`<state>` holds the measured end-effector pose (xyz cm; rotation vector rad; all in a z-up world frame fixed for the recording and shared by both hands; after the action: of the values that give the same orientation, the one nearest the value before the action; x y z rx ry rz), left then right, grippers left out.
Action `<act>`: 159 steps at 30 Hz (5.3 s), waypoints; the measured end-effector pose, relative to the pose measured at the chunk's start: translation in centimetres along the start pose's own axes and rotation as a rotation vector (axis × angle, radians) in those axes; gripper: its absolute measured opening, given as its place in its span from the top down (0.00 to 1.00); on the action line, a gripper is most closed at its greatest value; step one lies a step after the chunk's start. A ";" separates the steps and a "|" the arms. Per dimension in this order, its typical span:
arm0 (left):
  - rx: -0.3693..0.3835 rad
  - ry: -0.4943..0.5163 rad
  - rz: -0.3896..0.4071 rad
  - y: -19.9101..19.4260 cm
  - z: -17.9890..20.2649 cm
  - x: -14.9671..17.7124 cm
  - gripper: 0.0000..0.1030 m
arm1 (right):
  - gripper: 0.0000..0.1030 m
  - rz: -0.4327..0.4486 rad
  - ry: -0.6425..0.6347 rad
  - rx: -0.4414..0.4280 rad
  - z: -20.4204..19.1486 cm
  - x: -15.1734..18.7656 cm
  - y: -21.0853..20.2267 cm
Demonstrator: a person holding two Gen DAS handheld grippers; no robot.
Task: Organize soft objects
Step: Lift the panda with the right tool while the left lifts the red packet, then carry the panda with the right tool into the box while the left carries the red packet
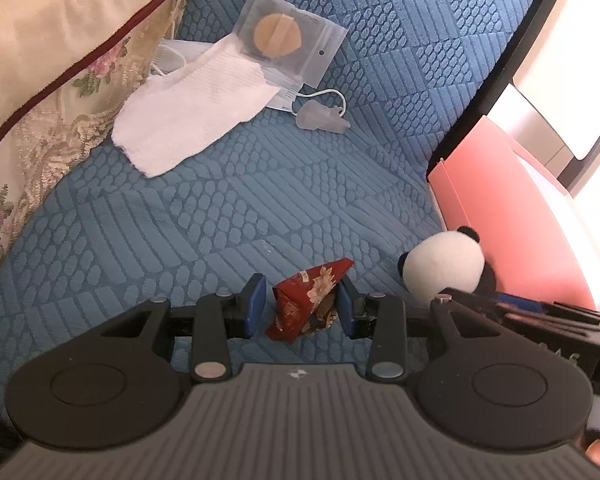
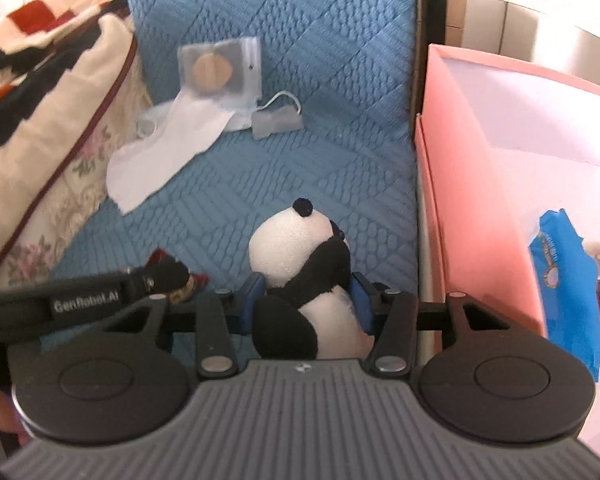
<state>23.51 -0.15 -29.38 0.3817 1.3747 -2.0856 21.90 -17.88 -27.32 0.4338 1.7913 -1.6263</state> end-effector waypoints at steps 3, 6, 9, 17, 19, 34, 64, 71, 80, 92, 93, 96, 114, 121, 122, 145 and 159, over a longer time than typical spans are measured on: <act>-0.001 0.007 -0.002 0.1 0.1 0.1 0.58 | 0.52 -0.017 0.009 -0.005 0.2 0.3 0.3; -0.001 0.016 -0.007 0.3 0.3 0.2 0.58 | 0.51 -0.043 0.002 -0.014 -0.3 0.9 0.8; -0.004 0.036 -0.019 0.4 0.6 0.4 0.59 | 0.52 -0.042 -0.010 -0.015 -0.6 1.2 1.1; -0.013 0.037 -0.024 0.5 0.6 0.2 0.62 | 0.52 -0.036 0.020 0.016 -0.6 1.1 1.5; -0.017 0.040 -0.024 0.3 0.5 0.0 0.63 | 0.52 -0.042 0.049 0.013 -0.4 1.1 1.4; -0.022 0.056 -0.016 -2.6 1.7 -0.8 0.63 | 0.52 -0.023 0.136 -0.037 0.2 0.6 -1.6; 0.062 0.135 0.071 -9.7 14.4 -4.2 0.63 | 0.62 0.148 0.049 -0.015 6.5 -6.7 -12.7; 0.037 0.115 0.054 -8.8 12.7 -3.1 0.63 | 0.62 0.114 0.073 -0.030 6.3 -4.2 -12.0; -0.013 0.075 0.032 -7.6 8.3 -1.6 0.63 | 0.62 0.052 0.091 -0.077 4.0 -1.3 -9.9; -0.048 0.021 0.014 -5.7 3.4 -0.9 0.63 | 0.62 -0.029 0.128 -0.123 -0.1 0.0 -5.4; -0.054 0.021 0.011 -5.5 3.1 -1.0 0.63 | 0.61 -0.045 0.139 -0.123 -0.2 0.2 -4.8; -0.059 0.012 0.005 -5.2 2.3 -1.1 0.63 | 0.59 -0.089 0.176 -0.122 -0.2 0.8 -3.2; -0.072 -0.035 -0.009 -3.4 0.3 -1.7 0.63 | 0.52 -0.156 0.270 -0.179 -1.0 1.5 1.9; -0.072 -0.030 -0.008 -3.7 0.3 -1.6 0.63 | 0.58 -0.155 0.234 -0.180 -1.9 1.2 1.9; -0.070 -0.027 -0.007 -3.8 0.4 -1.6 0.63 | 0.58 -0.151 0.225 -0.176 -1.9 1.1 1.7; 0.040 0.074 0.061 -9.8 10.4 -3.4 0.63 | 0.60 0.001 0.066 -0.039 1.9 -2.3 -8.2; 0.114 0.112 0.125 -11.2 18.7 -6.4 0.63 | 0.60 0.108 0.049 0.039 7.9 -6.2 -13.8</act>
<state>23.08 -11.87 -9.90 0.6248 1.2632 -2.0710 19.45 -26.65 -12.94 0.5820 1.7432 -1.5905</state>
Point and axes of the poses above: each gripper's, at about its wrist camera, not at the fingertips, and y roughly the way its jaws point, z to its right, x to its underside, the point moved 7 cm from there along y, roughly the way its jaws point, and after that the axes turned 6 degrees about -y, right-handed, at the moved point
